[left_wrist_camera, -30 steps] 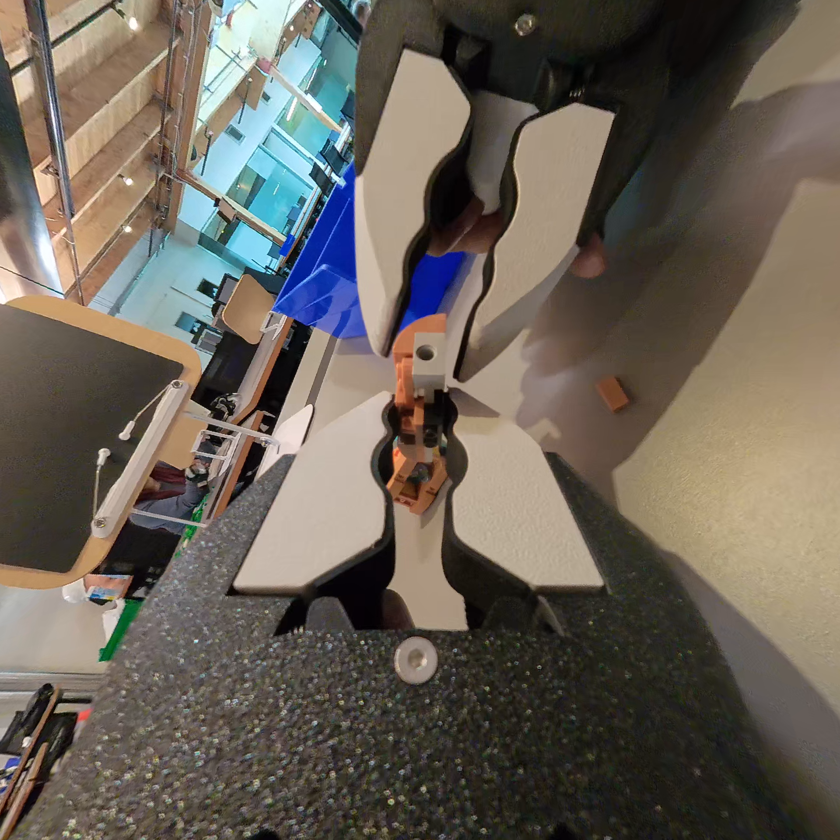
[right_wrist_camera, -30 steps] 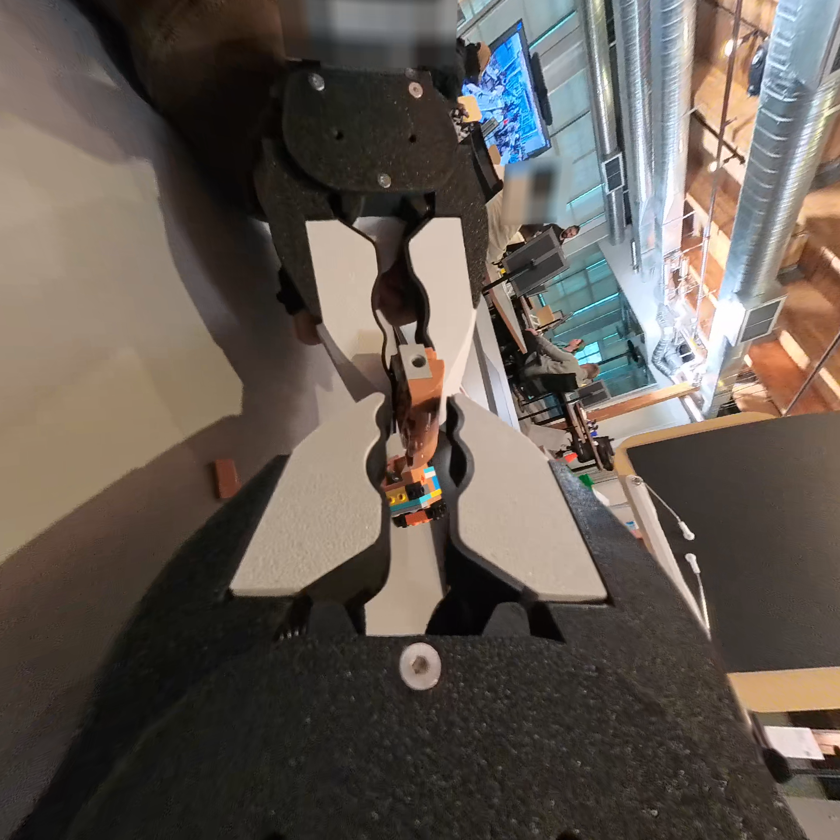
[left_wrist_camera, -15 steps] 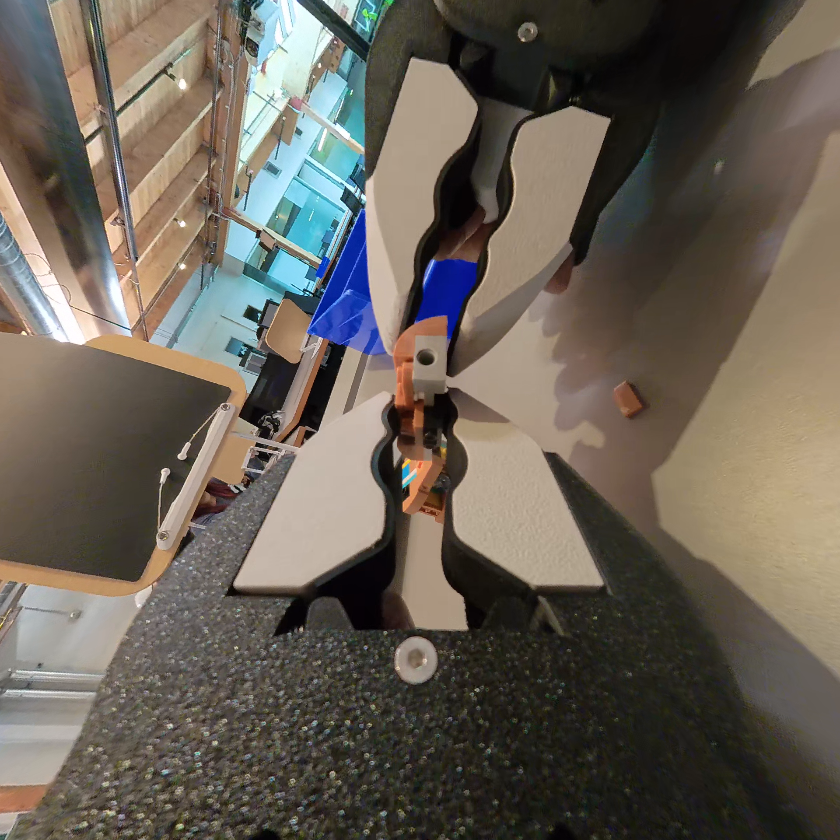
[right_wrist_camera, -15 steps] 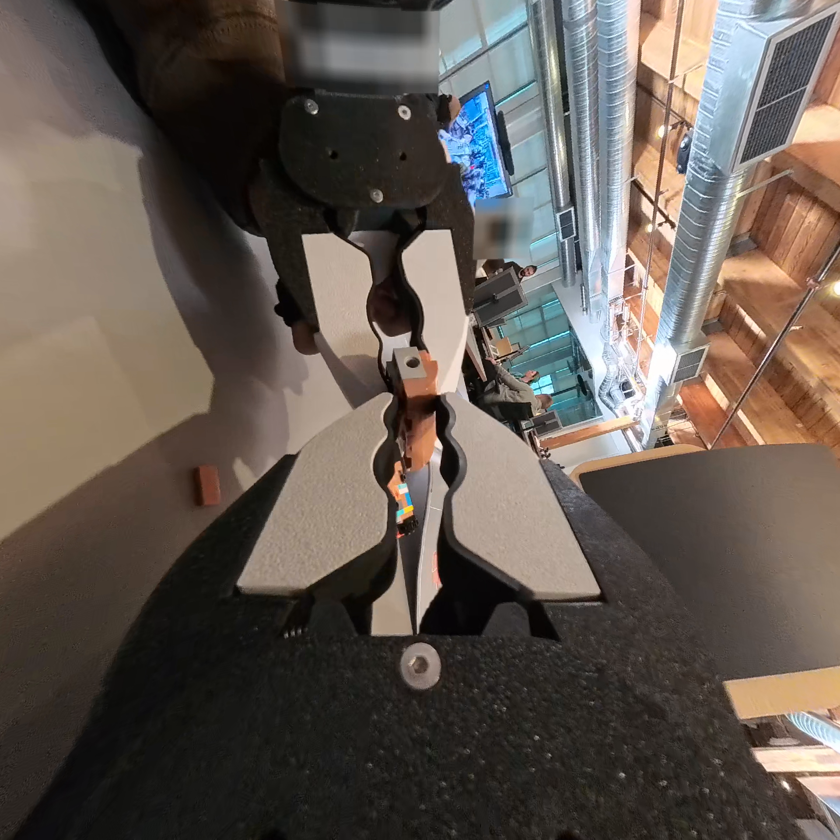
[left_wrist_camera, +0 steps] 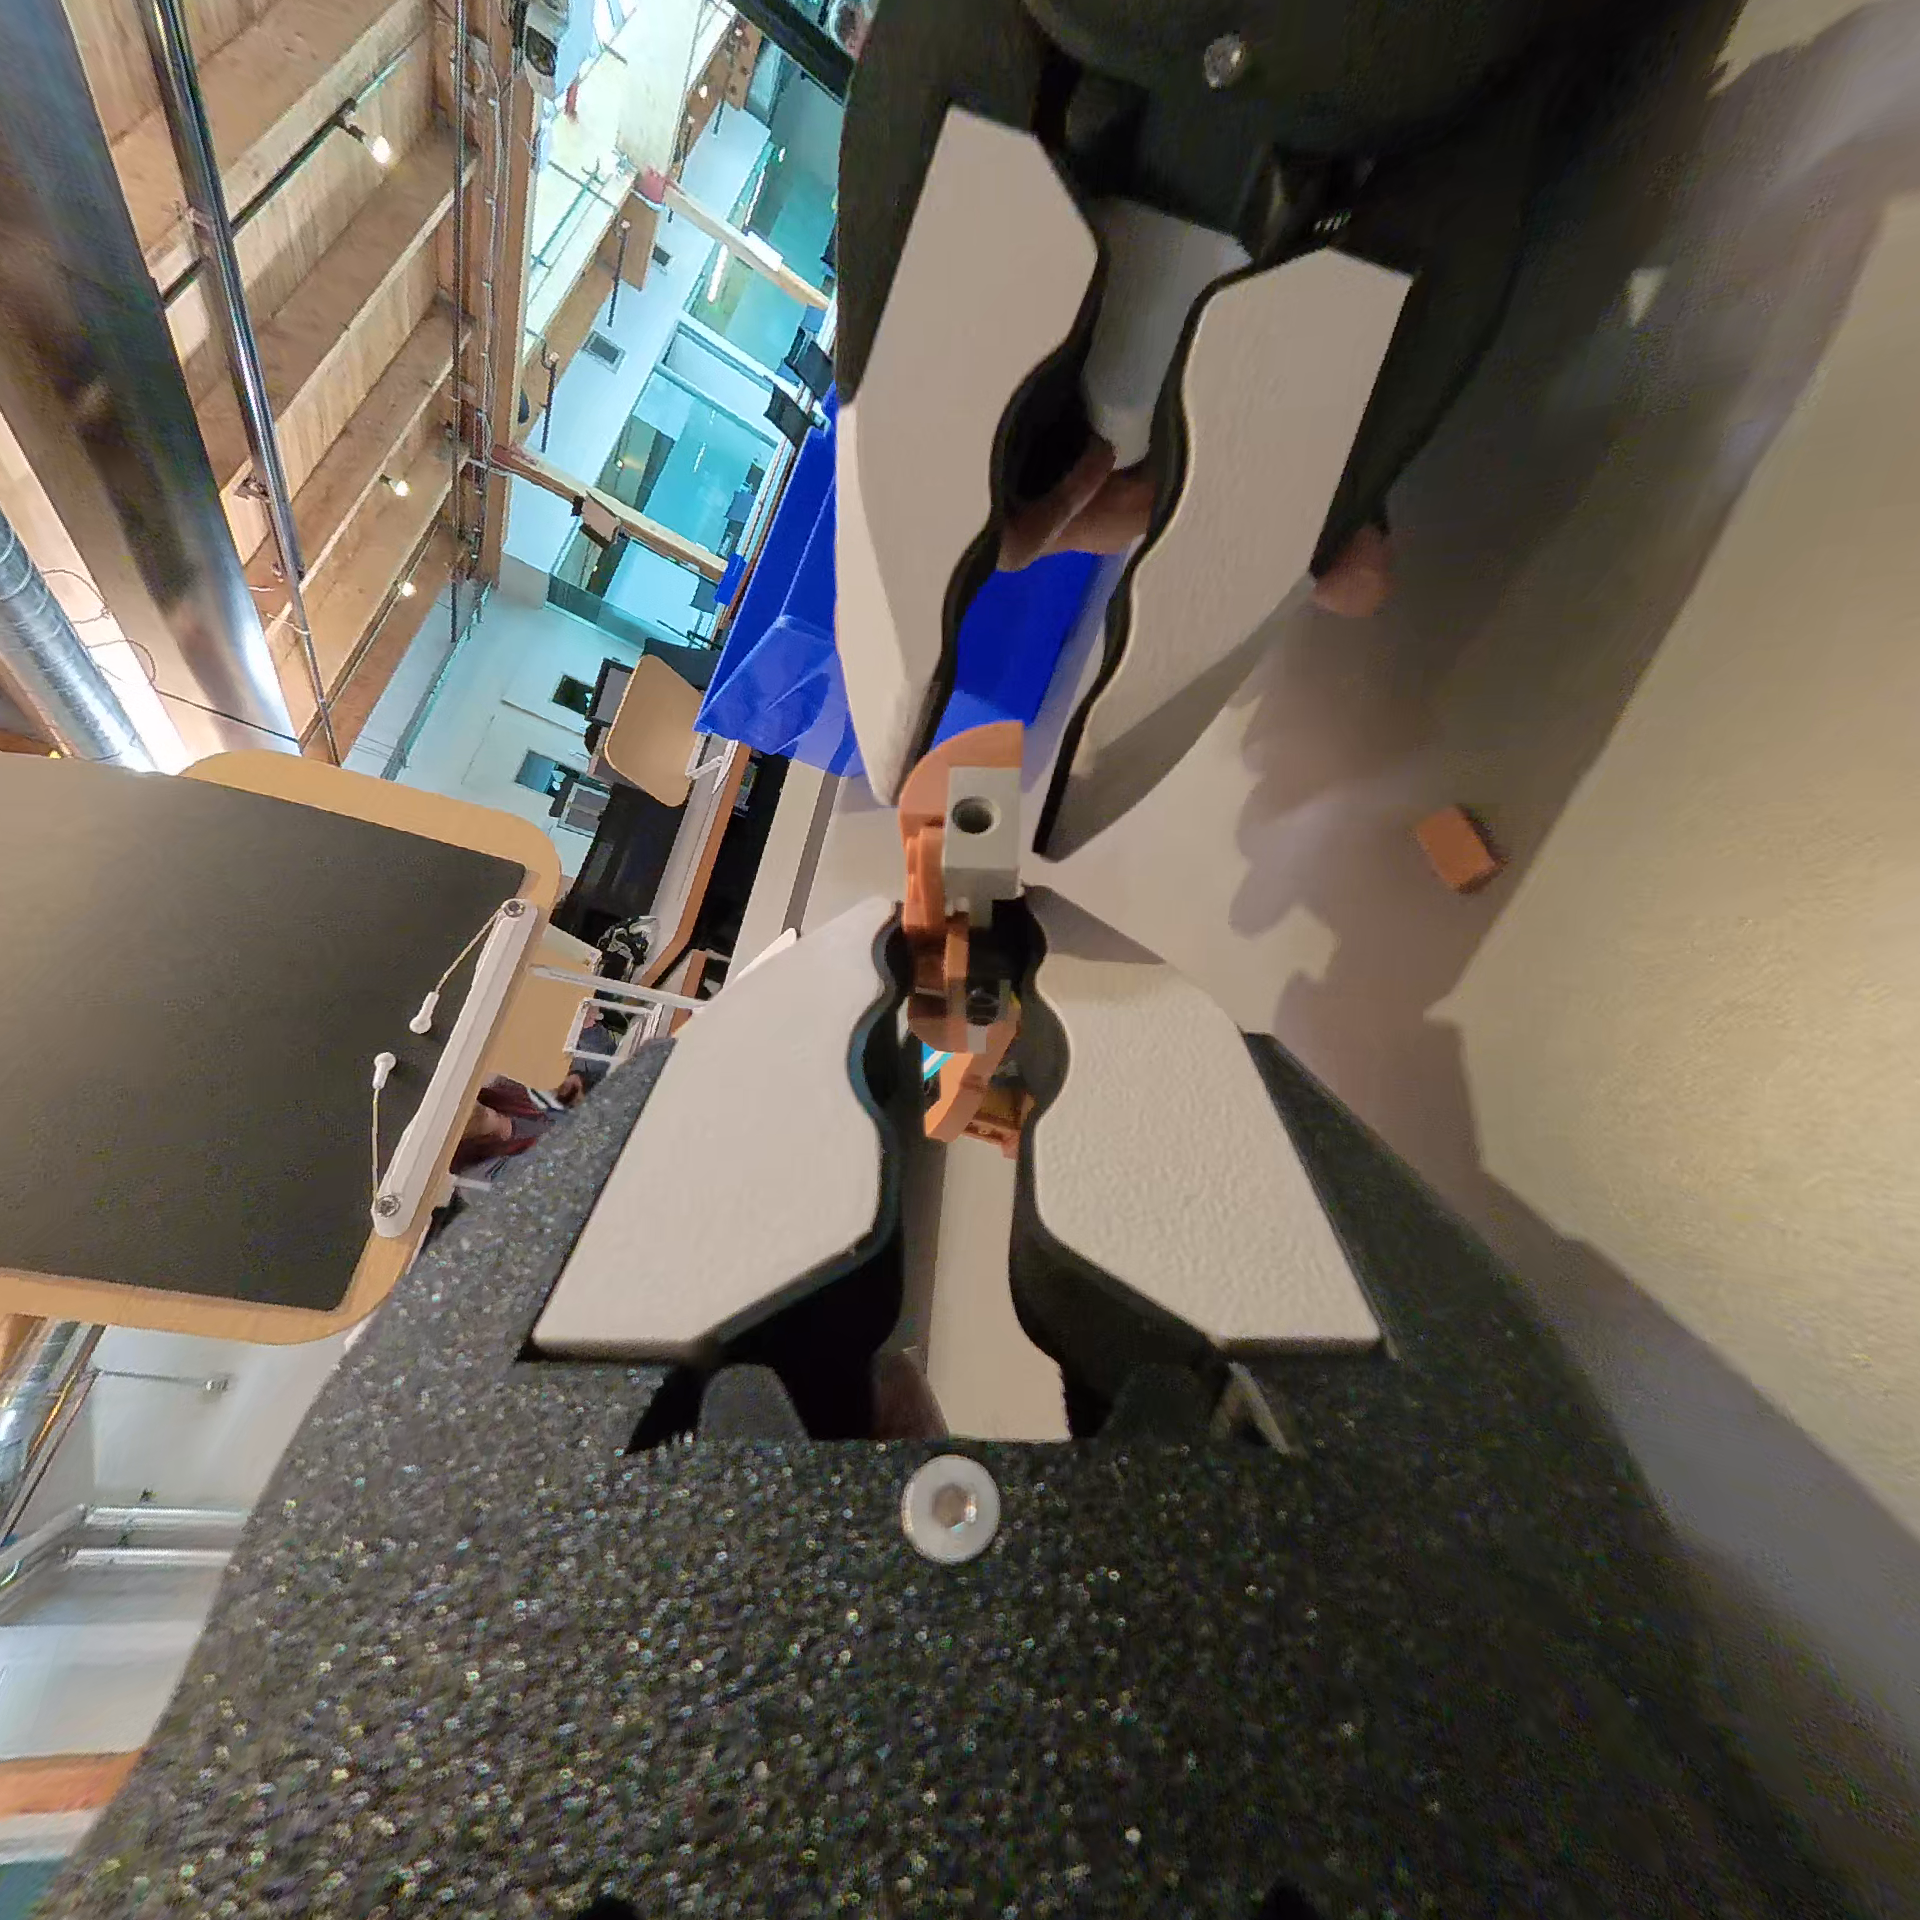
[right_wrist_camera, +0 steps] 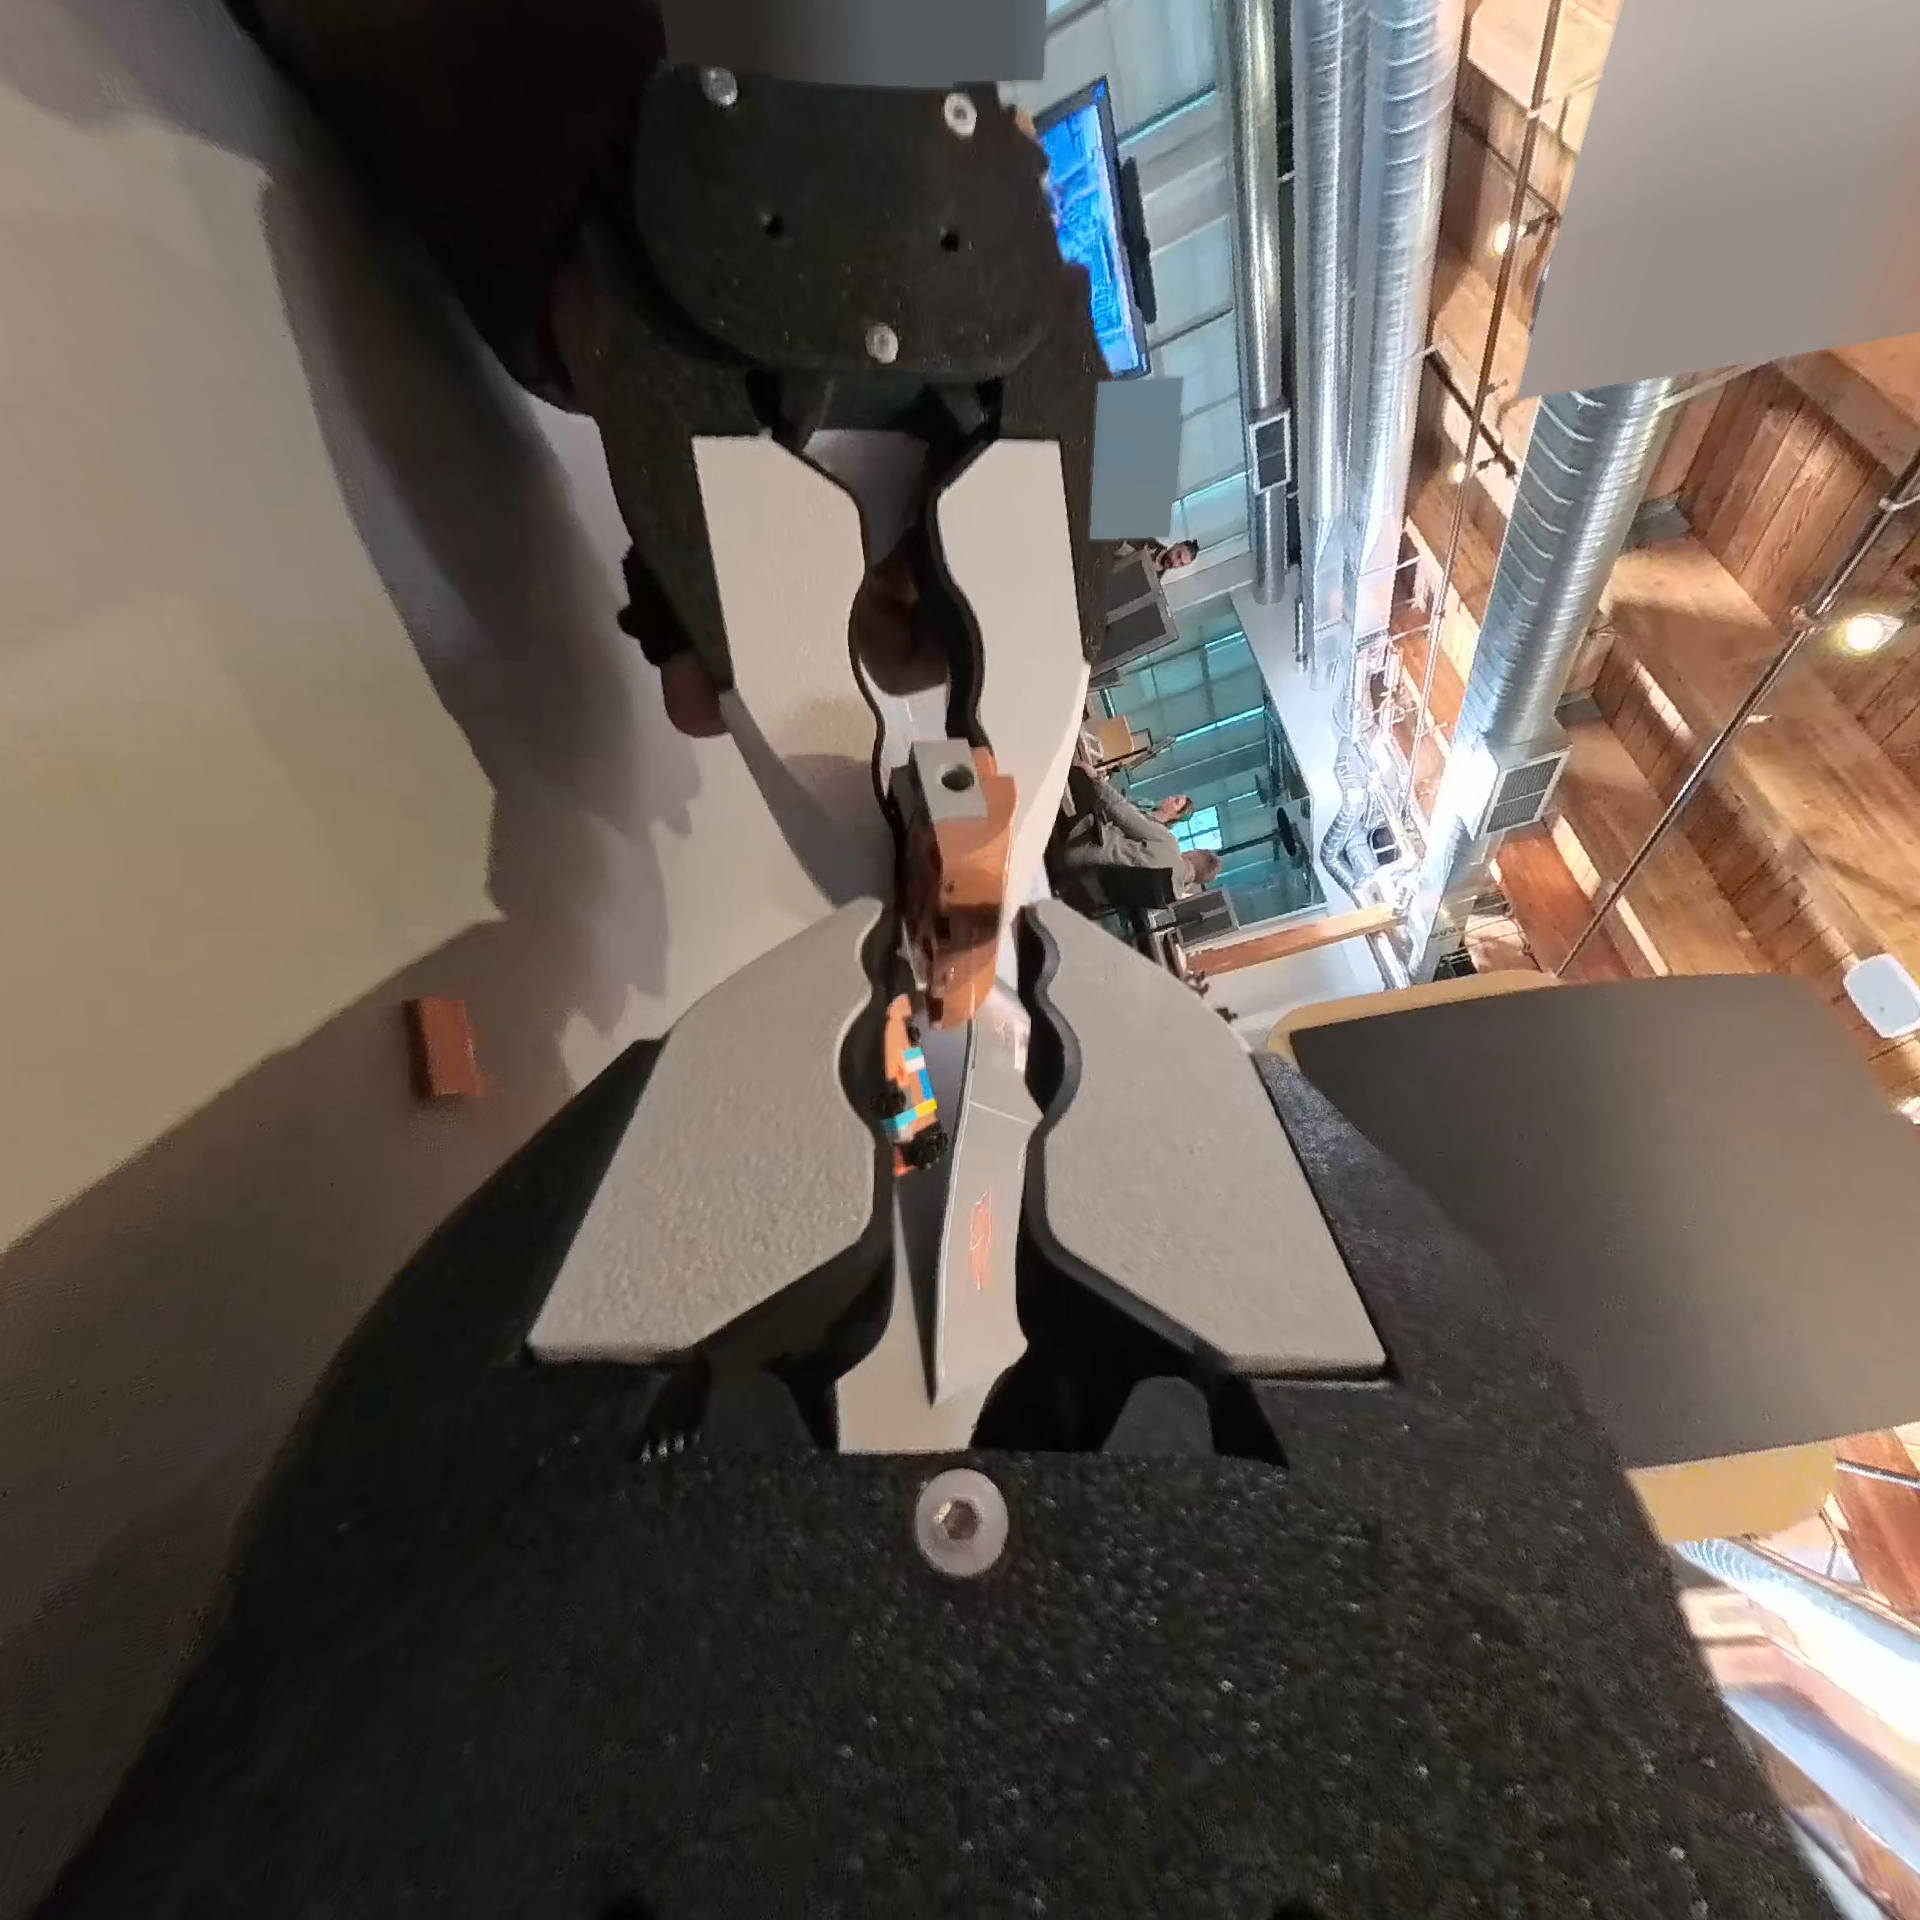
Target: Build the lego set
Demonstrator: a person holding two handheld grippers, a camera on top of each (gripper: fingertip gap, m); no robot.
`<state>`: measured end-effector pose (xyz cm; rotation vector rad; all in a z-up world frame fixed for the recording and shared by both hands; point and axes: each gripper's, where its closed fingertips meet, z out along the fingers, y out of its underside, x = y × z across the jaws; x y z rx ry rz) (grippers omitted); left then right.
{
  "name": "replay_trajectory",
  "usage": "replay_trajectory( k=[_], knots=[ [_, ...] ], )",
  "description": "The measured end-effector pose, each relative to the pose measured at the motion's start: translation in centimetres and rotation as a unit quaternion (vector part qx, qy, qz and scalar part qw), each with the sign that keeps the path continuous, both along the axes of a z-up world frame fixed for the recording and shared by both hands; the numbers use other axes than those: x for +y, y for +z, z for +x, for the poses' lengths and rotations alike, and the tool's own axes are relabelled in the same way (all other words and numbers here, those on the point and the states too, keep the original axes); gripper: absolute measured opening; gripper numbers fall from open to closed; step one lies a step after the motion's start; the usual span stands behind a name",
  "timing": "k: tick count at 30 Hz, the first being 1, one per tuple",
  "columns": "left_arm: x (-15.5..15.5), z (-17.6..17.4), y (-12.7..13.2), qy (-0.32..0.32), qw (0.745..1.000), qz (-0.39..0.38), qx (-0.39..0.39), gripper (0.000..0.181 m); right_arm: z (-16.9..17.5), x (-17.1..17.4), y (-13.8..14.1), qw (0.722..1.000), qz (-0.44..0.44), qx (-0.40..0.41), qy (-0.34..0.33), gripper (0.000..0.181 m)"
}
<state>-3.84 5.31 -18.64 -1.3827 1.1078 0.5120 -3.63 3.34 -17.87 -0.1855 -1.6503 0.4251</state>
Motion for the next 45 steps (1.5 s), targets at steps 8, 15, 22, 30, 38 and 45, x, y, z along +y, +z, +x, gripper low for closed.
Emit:
replay_trajectory(
  k=[8, 15, 22, 30, 38, 45],
  knots=[
    [-0.1, 0.3, -1.3, -0.016, 0.999, -0.039, -0.002, 0.022, -0.1, 0.5, -1.1, 0.999, 0.046, -0.01, -0.002, 0.016],
    [-0.9, -1.0, -4.0, -0.018, 0.972, -0.214, -0.098, 0.041, 0.3, 2.1, -2.1, 0.994, 0.108, -0.023, -0.01, 0.016],
    [-1.6, 0.7, -2.5, -0.069, 0.9, -0.313, -0.296, 0.064, 0.6, 0.9, -1.5, 0.987, 0.159, 0.016, 0.003, 0.015],
    [-1.9, 2.6, -2.1, -0.093, 0.892, -0.315, -0.31, 0.067, 0.5, -0.1, -1.3, 0.984, 0.174, 0.035, 0.012, 0.015],
    [-1.1, 1.5, -3.0, -0.049, 0.912, -0.299, -0.275, 0.057, 0.0, 0.6, -2.3, 0.988, 0.152, -0.002, -0.006, 0.017],
    [-1.3, 0.2, -5.7, 0.001, 0.929, -0.324, -0.179, 0.038, 1.3, 2.7, -4.3, 0.989, 0.094, -0.111, 0.004, 0.025]
  ],
)
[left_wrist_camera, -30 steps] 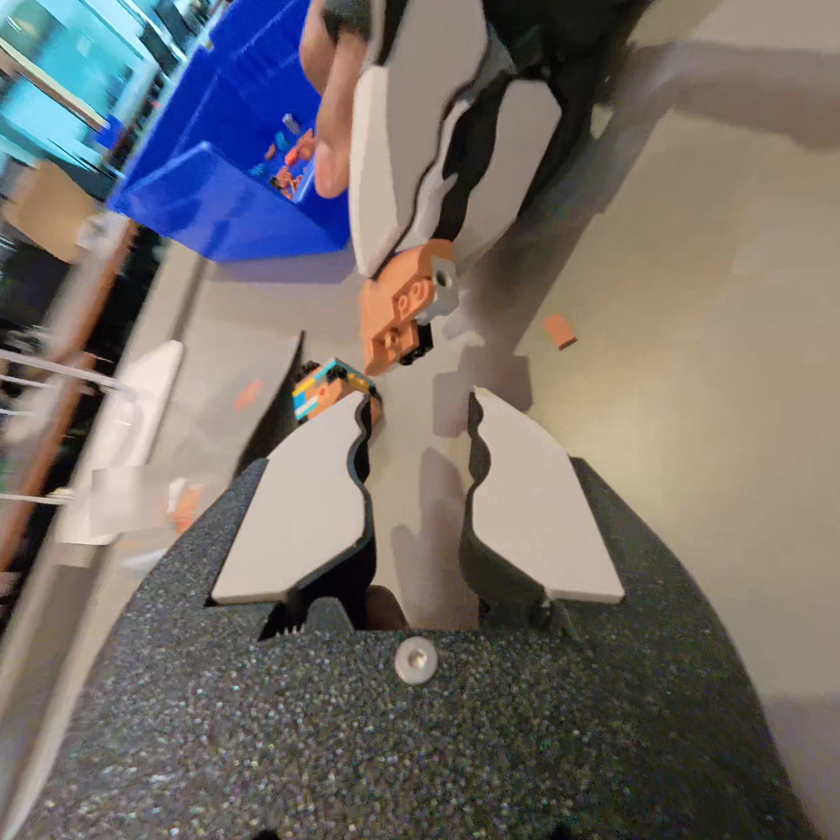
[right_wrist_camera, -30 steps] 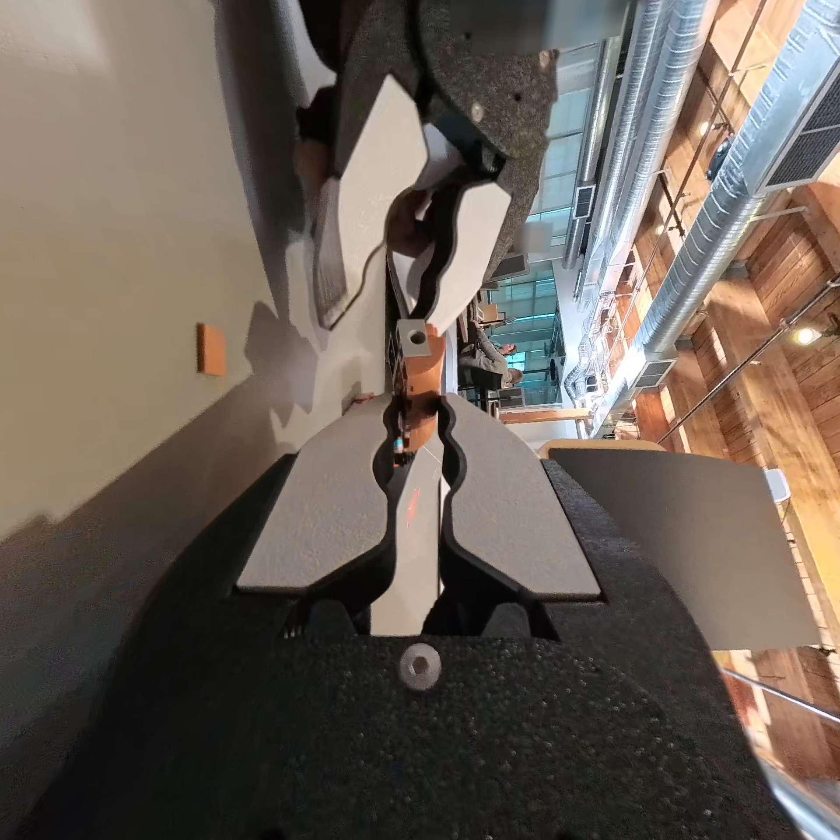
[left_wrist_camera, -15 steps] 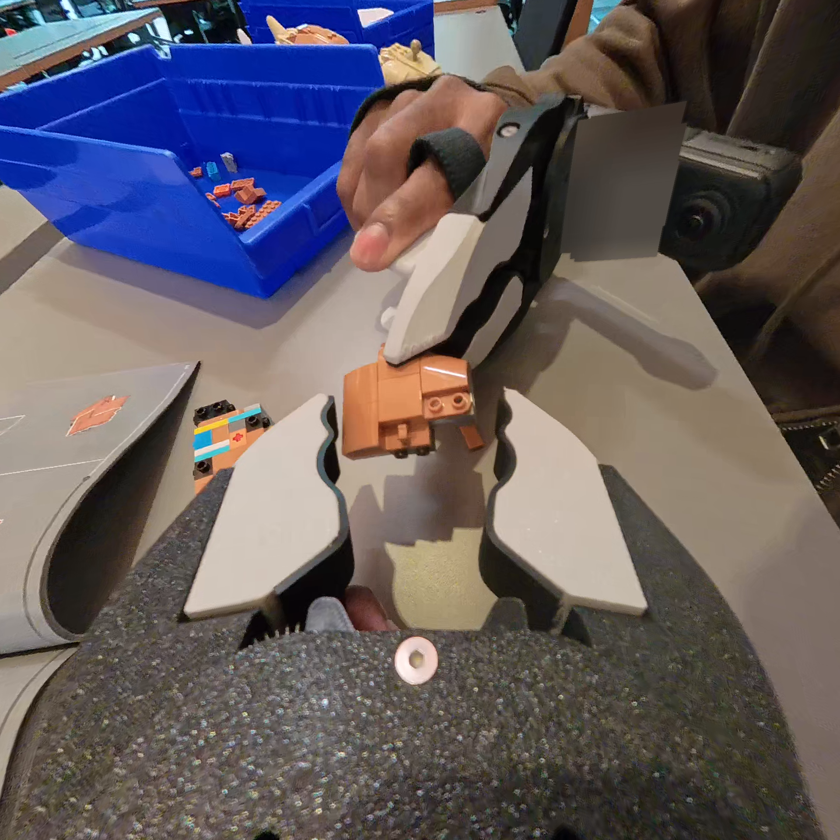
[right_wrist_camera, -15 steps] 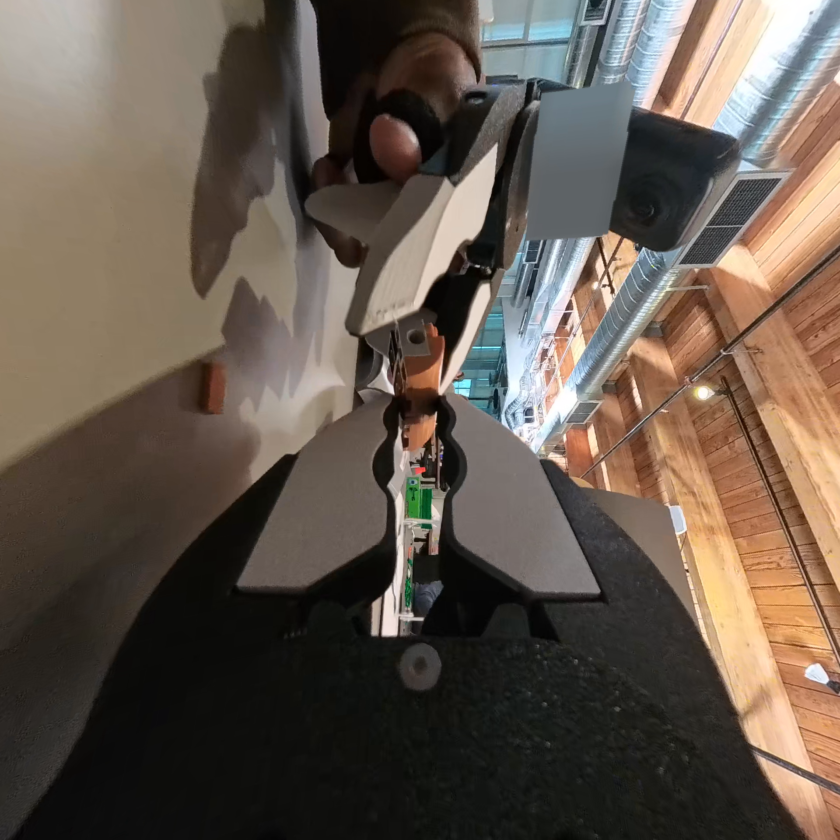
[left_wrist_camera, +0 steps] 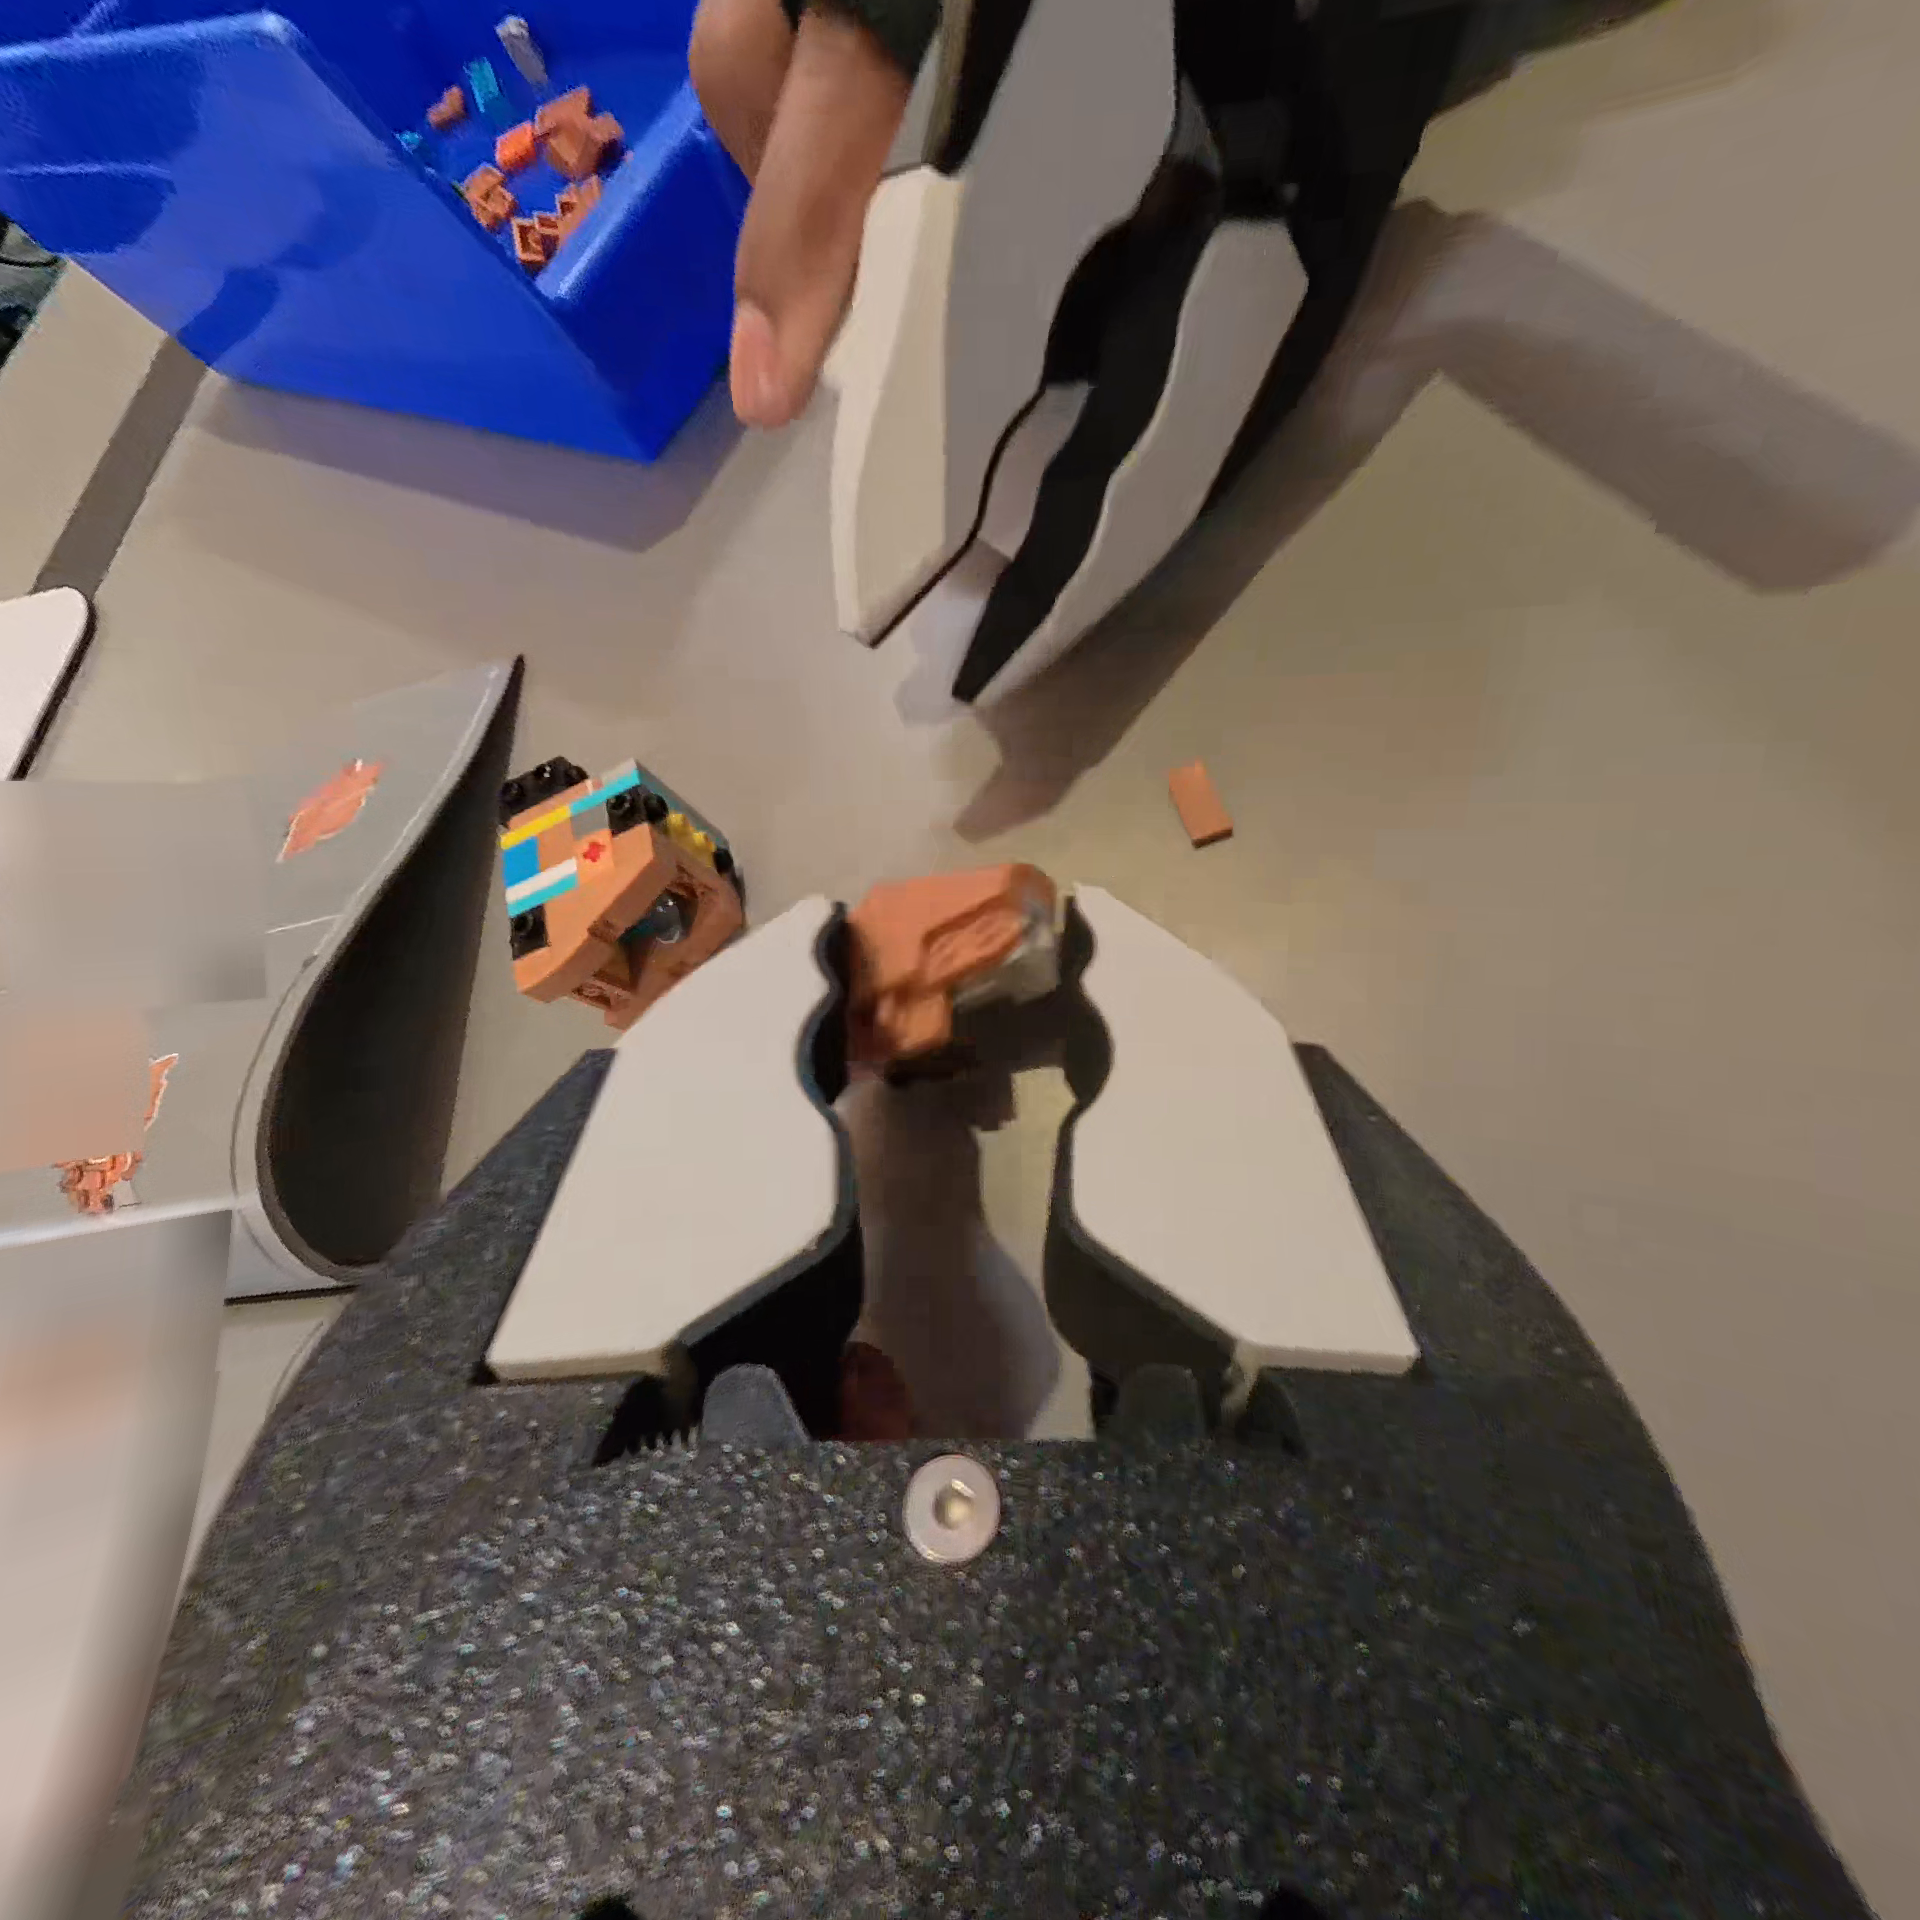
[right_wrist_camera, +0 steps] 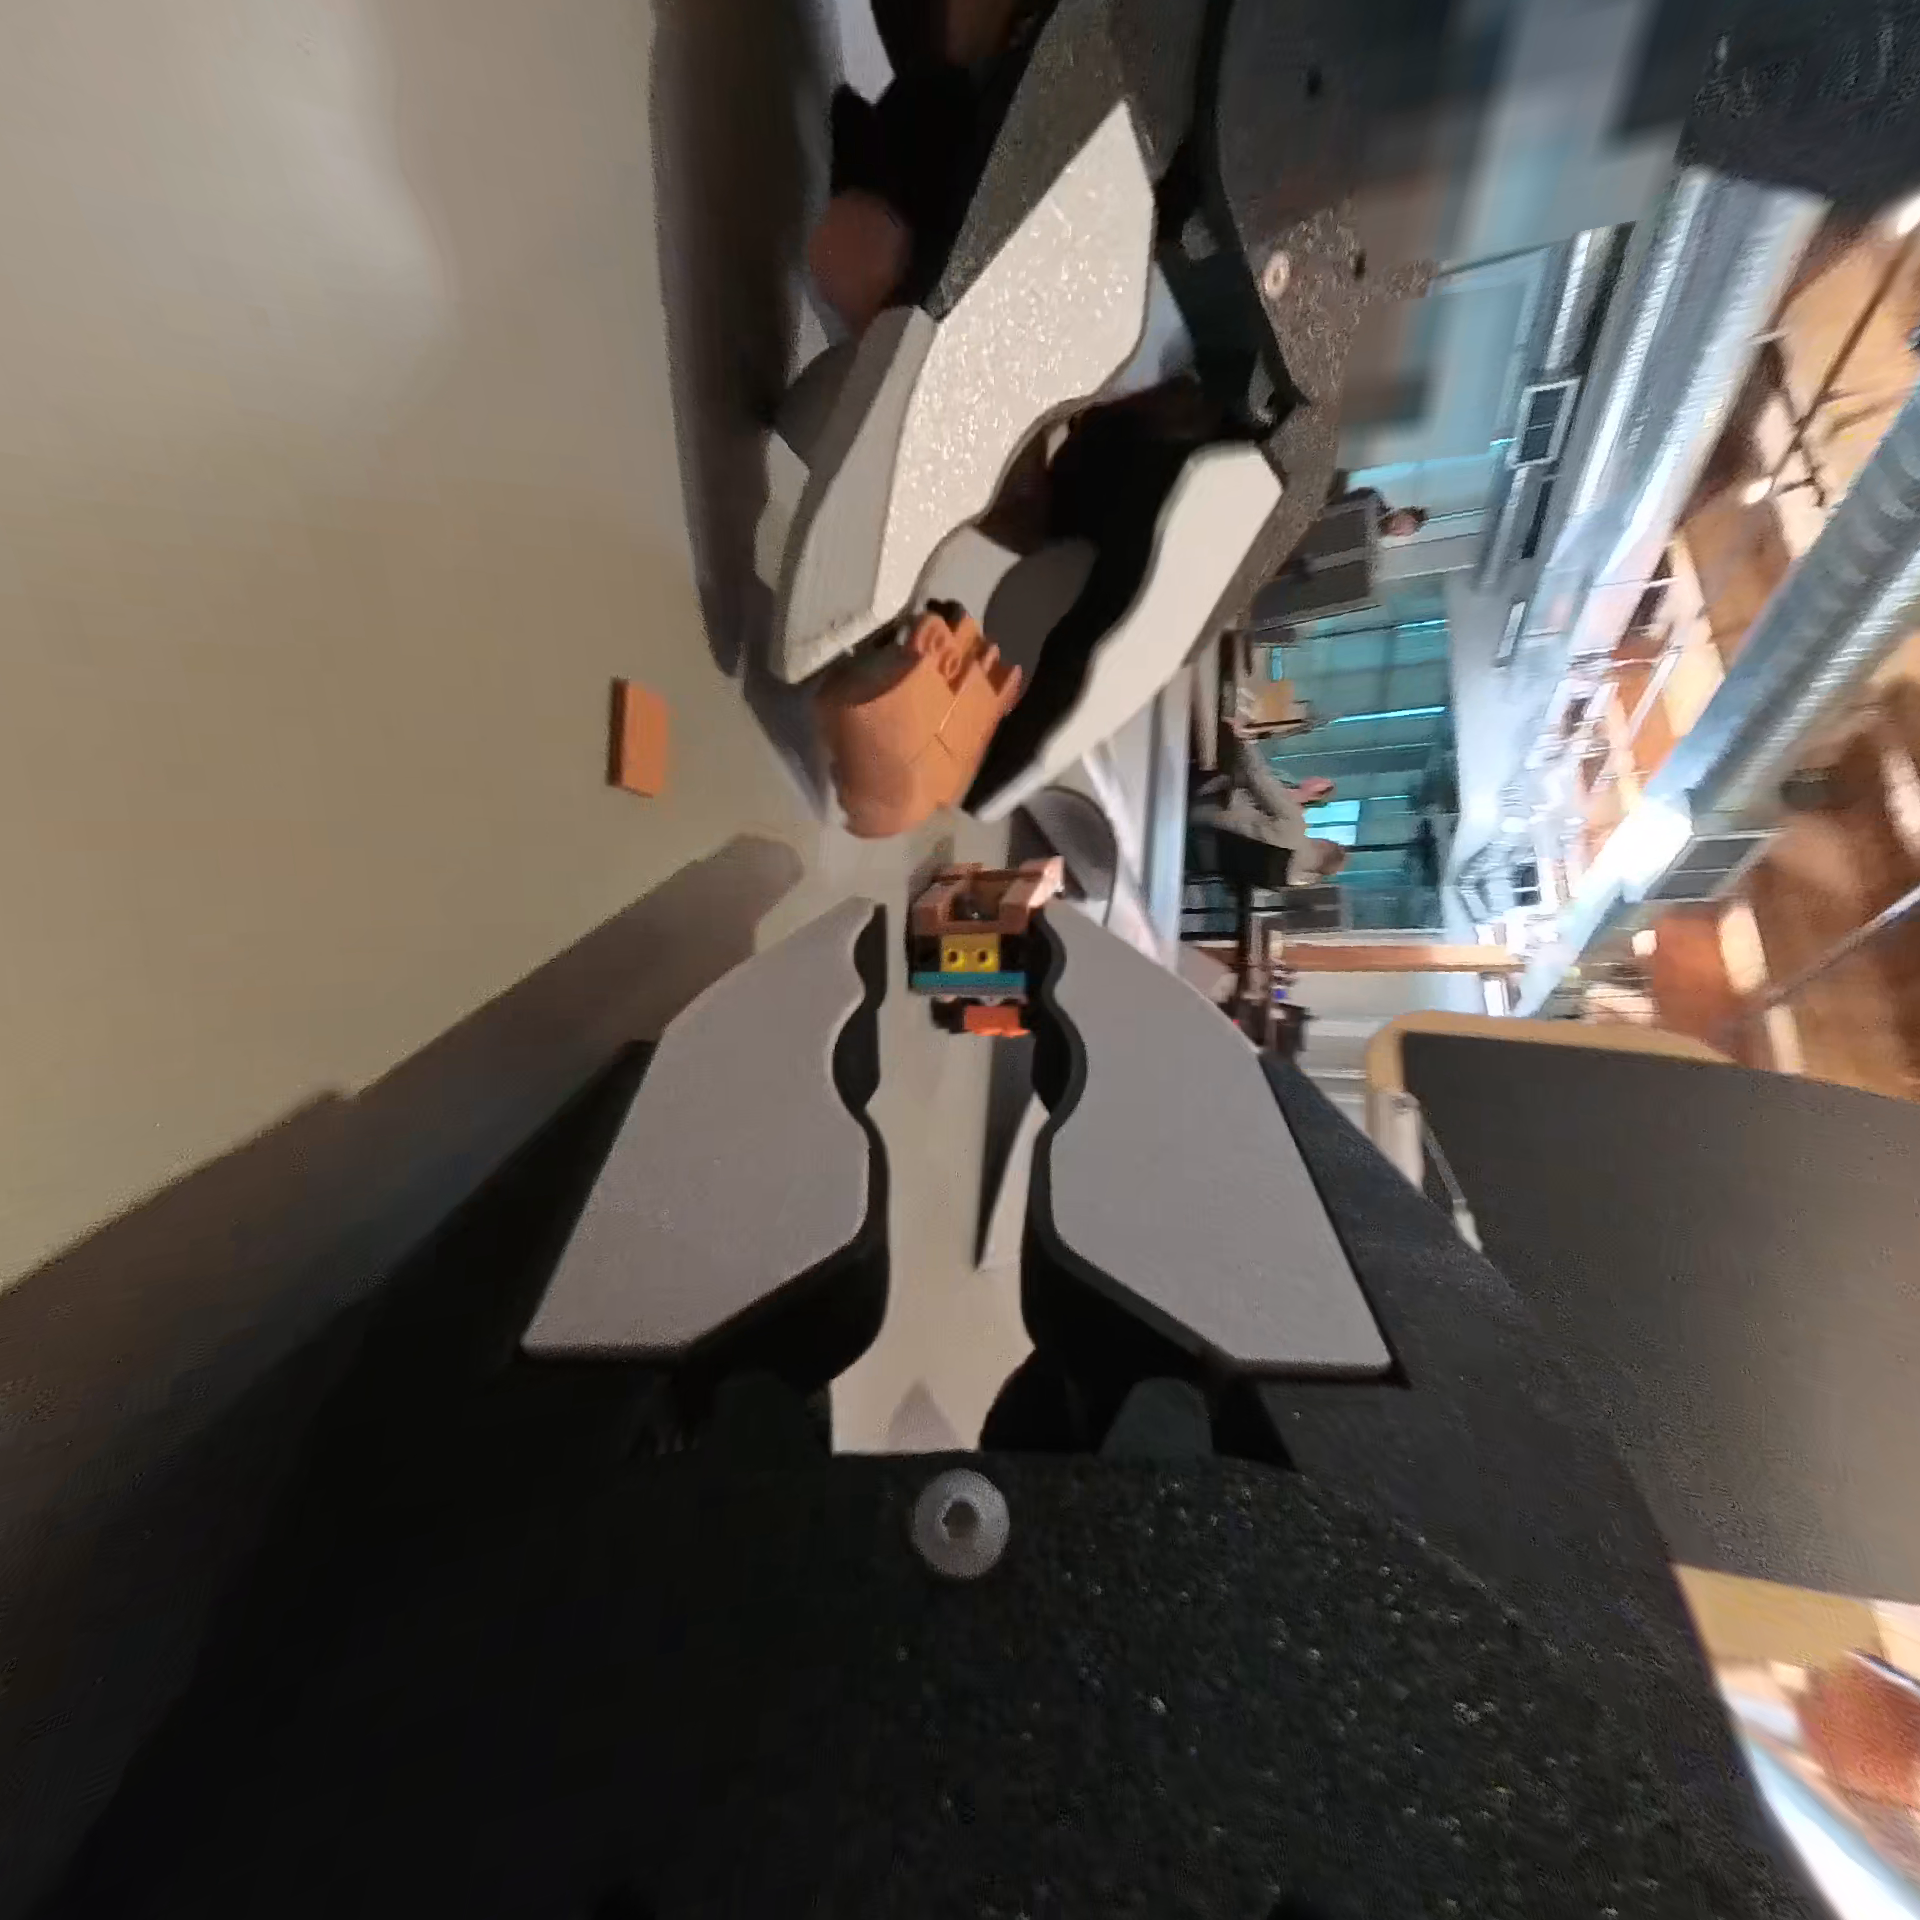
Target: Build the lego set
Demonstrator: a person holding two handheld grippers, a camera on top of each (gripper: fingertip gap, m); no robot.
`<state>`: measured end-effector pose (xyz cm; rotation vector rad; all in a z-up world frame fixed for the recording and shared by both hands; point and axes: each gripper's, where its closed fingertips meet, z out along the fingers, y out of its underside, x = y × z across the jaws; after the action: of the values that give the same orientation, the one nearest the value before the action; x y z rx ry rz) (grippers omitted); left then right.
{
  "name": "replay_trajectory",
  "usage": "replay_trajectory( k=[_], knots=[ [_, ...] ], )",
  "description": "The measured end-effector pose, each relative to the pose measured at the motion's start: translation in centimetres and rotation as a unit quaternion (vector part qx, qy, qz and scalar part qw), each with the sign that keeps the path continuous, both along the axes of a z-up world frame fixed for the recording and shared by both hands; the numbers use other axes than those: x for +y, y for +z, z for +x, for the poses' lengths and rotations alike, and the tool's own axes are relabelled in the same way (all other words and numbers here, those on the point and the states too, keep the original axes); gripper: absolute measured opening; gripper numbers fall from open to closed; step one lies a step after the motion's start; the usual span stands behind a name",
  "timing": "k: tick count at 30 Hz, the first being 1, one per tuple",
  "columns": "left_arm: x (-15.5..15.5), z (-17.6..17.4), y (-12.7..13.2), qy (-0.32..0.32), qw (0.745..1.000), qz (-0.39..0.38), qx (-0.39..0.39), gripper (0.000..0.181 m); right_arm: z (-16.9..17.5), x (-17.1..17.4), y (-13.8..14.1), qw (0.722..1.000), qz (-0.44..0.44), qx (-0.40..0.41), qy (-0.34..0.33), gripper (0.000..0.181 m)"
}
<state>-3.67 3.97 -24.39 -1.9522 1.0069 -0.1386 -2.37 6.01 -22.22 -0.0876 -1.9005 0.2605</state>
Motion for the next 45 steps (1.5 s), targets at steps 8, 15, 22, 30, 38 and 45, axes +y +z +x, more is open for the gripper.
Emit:
replay_trajectory(
  k=[8, 15, 22, 30, 38, 45],
  knots=[
    [-0.7, -0.4, -0.4, -0.004, 0.999, -0.033, -0.001, 0.042, 1.2, -0.9, -0.3, 0.97, -0.203, -0.136, 0.001, 0.015],
    [-0.8, -0.3, 1.8, -0.007, 0.996, -0.023, -0.08, 0.046, 2.4, -2.8, -2.5, 0.923, -0.279, -0.266, -0.006, 0.017],
    [-1.2, 0.2, 1.9, -0.021, 0.996, -0.028, -0.087, 0.046, 2.6, -3.6, -3.2, 0.883, -0.325, -0.338, -0.03, 0.015],
    [-1.3, 0.5, 1.8, -0.025, 0.996, -0.03, -0.083, 0.046, 2.7, -4.1, -3.7, 0.852, -0.339, -0.395, -0.055, 0.01],
    [-1.3, 0.3, 1.8, -0.022, 0.996, -0.028, -0.08, 0.046, 2.5, -4.4, -3.7, 0.86, -0.333, -0.384, -0.045, 0.007],
    [-1.6, 0.7, 2.1, -0.035, 0.996, -0.024, -0.084, 0.045, 1.7, -3.9, -2.5, 0.881, -0.344, -0.324, -0.032, 0.007]
  ],
)
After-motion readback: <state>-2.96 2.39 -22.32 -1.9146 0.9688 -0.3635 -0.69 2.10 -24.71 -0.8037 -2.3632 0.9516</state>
